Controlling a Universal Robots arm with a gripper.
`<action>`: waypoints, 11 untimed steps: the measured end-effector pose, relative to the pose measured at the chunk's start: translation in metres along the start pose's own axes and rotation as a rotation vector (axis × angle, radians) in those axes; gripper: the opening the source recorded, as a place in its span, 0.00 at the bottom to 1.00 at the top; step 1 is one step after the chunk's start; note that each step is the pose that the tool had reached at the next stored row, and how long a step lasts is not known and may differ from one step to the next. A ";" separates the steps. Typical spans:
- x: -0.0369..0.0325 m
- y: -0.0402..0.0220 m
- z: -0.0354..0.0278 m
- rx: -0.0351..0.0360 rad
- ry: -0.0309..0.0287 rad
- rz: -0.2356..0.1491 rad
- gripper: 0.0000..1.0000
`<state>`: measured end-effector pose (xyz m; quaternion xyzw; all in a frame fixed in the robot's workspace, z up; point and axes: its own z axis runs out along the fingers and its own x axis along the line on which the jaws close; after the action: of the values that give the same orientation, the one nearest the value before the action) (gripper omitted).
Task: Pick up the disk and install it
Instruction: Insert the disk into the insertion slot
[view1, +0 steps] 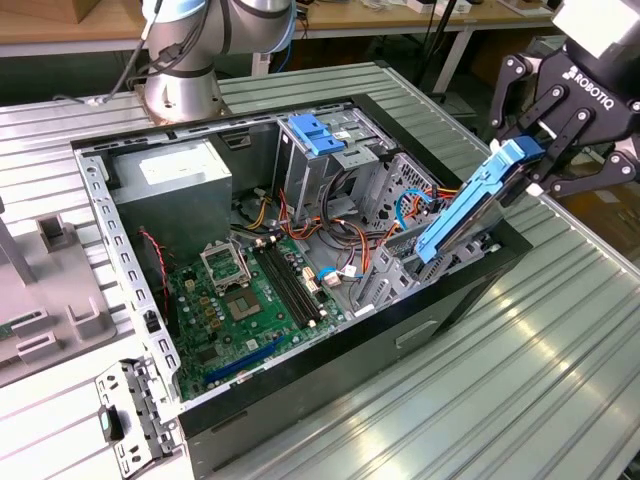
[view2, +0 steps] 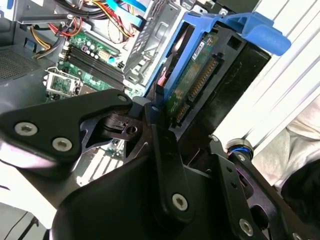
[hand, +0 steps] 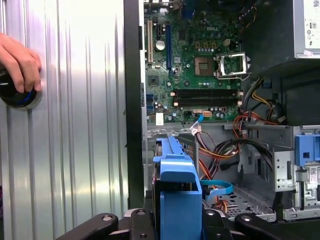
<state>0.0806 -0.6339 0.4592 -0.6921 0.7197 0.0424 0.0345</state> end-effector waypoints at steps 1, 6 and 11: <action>-0.0013 0.0002 0.0004 0.0000 -0.0001 0.000 0.36; -0.0071 0.0035 0.0033 0.0000 0.0000 0.000 0.36; -0.0107 0.0039 0.0065 0.0000 0.0000 0.000 0.36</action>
<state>0.0770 -0.6224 0.4539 -0.6921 0.7197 0.0424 0.0345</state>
